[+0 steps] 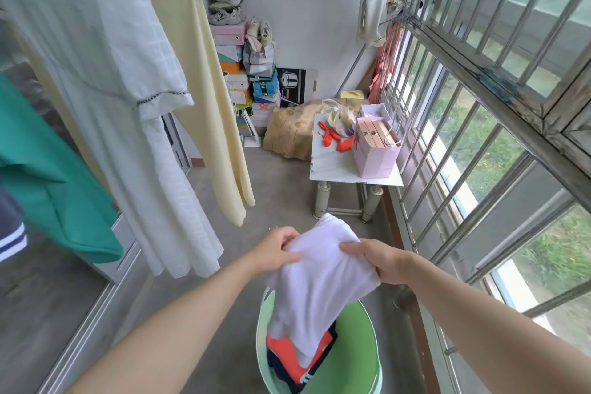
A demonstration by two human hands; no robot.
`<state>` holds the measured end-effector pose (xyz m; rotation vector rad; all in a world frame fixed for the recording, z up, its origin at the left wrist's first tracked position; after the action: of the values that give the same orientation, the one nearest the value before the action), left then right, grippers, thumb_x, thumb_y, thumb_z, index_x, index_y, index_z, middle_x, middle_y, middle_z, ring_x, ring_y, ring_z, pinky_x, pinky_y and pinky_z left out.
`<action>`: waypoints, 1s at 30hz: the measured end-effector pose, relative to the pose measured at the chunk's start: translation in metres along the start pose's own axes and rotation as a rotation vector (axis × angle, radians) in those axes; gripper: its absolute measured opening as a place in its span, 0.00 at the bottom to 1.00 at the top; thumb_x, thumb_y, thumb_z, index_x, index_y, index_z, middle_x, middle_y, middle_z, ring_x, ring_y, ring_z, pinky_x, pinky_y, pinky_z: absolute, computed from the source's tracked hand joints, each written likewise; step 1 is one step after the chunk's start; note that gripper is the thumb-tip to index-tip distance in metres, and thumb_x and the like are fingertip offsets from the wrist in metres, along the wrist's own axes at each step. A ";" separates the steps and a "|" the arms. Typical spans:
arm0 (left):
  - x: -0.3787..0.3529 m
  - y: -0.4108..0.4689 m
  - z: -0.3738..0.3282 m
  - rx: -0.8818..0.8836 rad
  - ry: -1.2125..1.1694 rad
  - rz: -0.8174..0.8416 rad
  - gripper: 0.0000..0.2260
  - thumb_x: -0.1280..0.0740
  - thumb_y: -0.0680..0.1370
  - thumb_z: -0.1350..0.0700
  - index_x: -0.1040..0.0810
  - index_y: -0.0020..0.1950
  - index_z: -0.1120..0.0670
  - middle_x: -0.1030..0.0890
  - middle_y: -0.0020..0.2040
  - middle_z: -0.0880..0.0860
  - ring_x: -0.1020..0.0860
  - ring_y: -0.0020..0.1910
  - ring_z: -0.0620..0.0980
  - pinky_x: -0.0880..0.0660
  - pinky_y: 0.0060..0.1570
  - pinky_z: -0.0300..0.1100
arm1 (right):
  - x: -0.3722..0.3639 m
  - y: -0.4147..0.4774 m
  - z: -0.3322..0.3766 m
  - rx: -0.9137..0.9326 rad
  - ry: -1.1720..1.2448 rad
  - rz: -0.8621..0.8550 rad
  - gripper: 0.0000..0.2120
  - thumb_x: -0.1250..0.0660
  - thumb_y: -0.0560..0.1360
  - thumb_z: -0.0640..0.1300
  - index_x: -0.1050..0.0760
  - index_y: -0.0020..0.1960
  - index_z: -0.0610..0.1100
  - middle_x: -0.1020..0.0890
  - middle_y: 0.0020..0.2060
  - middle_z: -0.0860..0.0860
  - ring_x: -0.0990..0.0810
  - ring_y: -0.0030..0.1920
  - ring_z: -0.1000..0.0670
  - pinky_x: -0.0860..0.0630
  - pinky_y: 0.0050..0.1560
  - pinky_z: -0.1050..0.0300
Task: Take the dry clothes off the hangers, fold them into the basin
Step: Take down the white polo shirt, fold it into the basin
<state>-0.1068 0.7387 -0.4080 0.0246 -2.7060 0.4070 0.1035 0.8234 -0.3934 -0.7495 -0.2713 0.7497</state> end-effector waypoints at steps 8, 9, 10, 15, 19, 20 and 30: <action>-0.007 0.018 0.002 0.047 0.299 -0.400 0.17 0.26 0.69 0.60 0.24 0.56 0.53 0.30 0.52 0.49 0.28 0.51 0.46 0.31 0.55 0.38 | 0.008 0.019 -0.004 0.028 0.106 0.037 0.14 0.36 0.78 0.49 0.24 0.56 0.40 0.17 0.52 0.42 0.18 0.52 0.44 0.21 0.50 0.52; -0.013 0.018 0.000 0.078 0.287 -0.428 0.13 0.27 0.71 0.60 0.24 0.53 0.53 0.29 0.51 0.49 0.28 0.49 0.46 0.32 0.52 0.36 | 0.008 0.023 -0.004 0.039 0.092 0.023 0.13 0.36 0.78 0.50 0.24 0.55 0.40 0.17 0.52 0.42 0.18 0.52 0.43 0.21 0.52 0.51; -0.021 0.020 -0.001 0.137 0.261 -0.436 0.08 0.29 0.73 0.59 0.25 0.50 0.53 0.27 0.49 0.49 0.27 0.47 0.46 0.33 0.48 0.36 | 0.009 0.029 -0.005 0.054 0.060 0.006 0.13 0.36 0.78 0.50 0.23 0.54 0.41 0.17 0.51 0.42 0.18 0.53 0.42 0.21 0.53 0.50; -0.082 0.040 0.000 0.478 -0.573 -0.178 0.17 0.32 0.74 0.42 0.21 0.49 0.56 0.23 0.45 0.55 0.23 0.46 0.53 0.26 0.48 0.45 | 0.013 0.053 -0.007 0.227 -0.202 -0.037 0.08 0.42 0.81 0.44 0.26 0.51 0.44 0.20 0.48 0.47 0.23 0.52 0.47 0.27 0.62 0.49; -0.101 0.059 -0.008 0.509 -0.808 -0.265 0.20 0.27 0.71 0.43 0.19 0.52 0.57 0.18 0.46 0.56 0.20 0.45 0.53 0.23 0.42 0.42 | 0.012 0.059 -0.009 0.397 -0.732 -0.009 0.09 0.42 0.80 0.45 0.31 0.42 0.43 0.25 0.43 0.44 0.29 0.44 0.49 0.31 0.41 0.58; -0.104 0.065 -0.009 0.528 -0.834 -0.323 0.23 0.24 0.66 0.43 0.19 0.51 0.58 0.17 0.46 0.56 0.19 0.44 0.54 0.24 0.41 0.41 | 0.012 0.063 -0.012 0.438 -0.819 -0.010 0.12 0.40 0.79 0.45 0.35 0.37 0.46 0.28 0.42 0.45 0.30 0.42 0.48 0.35 0.35 0.60; -0.099 0.043 0.037 0.593 -1.026 -0.664 0.18 0.28 0.65 0.56 0.20 0.51 0.61 0.18 0.48 0.60 0.19 0.47 0.56 0.25 0.47 0.45 | 0.039 0.094 -0.060 0.238 -0.167 0.052 0.07 0.37 0.78 0.44 0.32 0.44 0.44 0.26 0.38 0.53 0.26 0.30 0.58 0.33 0.30 0.69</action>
<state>-0.0335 0.7650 -0.4914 1.6293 -3.0651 1.1894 0.1113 0.8655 -0.5031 -0.4709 -0.3079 0.8784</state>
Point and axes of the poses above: each hand's wrist, its own y-axis towards the middle knuckle, its own x-axis out of the back of the hand, z = x × y, the point moved 2 cm from there along y, towards the middle knuckle
